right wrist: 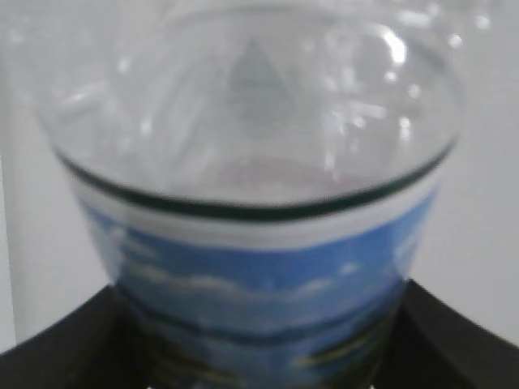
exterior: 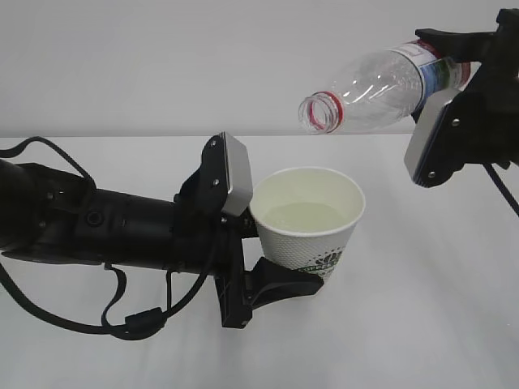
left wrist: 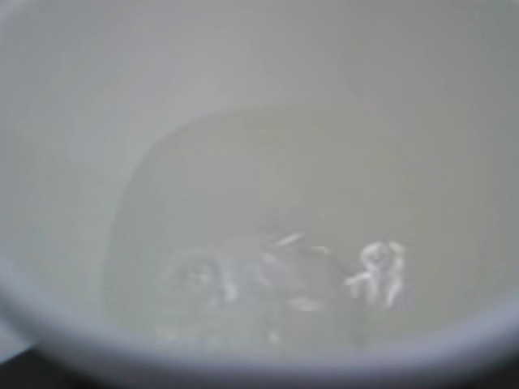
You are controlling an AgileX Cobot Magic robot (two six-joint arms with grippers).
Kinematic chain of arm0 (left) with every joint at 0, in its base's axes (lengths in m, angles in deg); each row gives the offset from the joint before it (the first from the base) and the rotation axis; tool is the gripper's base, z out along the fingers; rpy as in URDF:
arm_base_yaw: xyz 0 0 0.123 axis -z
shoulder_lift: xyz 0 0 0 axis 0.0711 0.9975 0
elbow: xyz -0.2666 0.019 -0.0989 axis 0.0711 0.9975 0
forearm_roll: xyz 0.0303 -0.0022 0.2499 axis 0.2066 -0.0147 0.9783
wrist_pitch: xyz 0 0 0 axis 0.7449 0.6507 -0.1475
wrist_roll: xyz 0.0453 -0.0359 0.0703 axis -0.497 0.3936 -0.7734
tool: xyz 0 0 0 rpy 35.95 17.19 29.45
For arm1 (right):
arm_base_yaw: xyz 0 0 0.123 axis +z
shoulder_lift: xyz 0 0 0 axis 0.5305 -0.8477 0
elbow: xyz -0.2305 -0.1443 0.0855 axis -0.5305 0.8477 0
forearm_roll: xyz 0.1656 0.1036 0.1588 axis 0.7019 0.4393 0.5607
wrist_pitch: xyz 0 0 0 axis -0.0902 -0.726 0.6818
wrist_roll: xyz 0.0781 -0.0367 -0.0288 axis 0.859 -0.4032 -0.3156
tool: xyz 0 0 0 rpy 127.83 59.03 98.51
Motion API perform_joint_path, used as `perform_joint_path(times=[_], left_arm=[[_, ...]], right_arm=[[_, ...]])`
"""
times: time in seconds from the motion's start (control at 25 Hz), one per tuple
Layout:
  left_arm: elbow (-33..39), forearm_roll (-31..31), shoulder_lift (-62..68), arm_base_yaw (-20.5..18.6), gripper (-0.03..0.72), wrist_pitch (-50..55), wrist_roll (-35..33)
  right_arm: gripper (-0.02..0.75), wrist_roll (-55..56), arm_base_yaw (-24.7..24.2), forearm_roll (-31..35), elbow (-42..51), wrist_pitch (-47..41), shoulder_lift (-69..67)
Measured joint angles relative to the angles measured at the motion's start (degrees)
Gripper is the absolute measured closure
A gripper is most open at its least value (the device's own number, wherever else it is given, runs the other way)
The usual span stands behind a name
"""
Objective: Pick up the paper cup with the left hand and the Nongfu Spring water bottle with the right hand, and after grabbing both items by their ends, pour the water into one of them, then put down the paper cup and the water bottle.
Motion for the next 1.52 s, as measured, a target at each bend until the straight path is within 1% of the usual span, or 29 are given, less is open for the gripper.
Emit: perform_joint_path(times=[0.44,0.8,0.92,1.28,1.52], left_arm=[[0.0,0.0,0.0,0.0,0.172,0.0,0.0],[0.0,0.0,0.0,0.0,0.172,0.0,0.0],[0.0,0.0,0.0,0.0,0.172,0.0,0.0],[0.0,0.0,0.0,0.0,0.174,0.0,0.0],[0.0,0.0,0.0,0.0,0.175,0.0,0.0]], right_arm=[[0.223,7.1,0.0,0.6,0.0,0.0,0.0],[0.224,15.1,0.0,6.4,0.0,0.0,0.0],[0.224,16.5,0.0,7.3,0.0,0.0,0.0],[0.224,29.6,0.0,12.3,0.0,0.0,0.0],[0.224,38.6,0.0,13.1,0.0,0.0,0.0]])
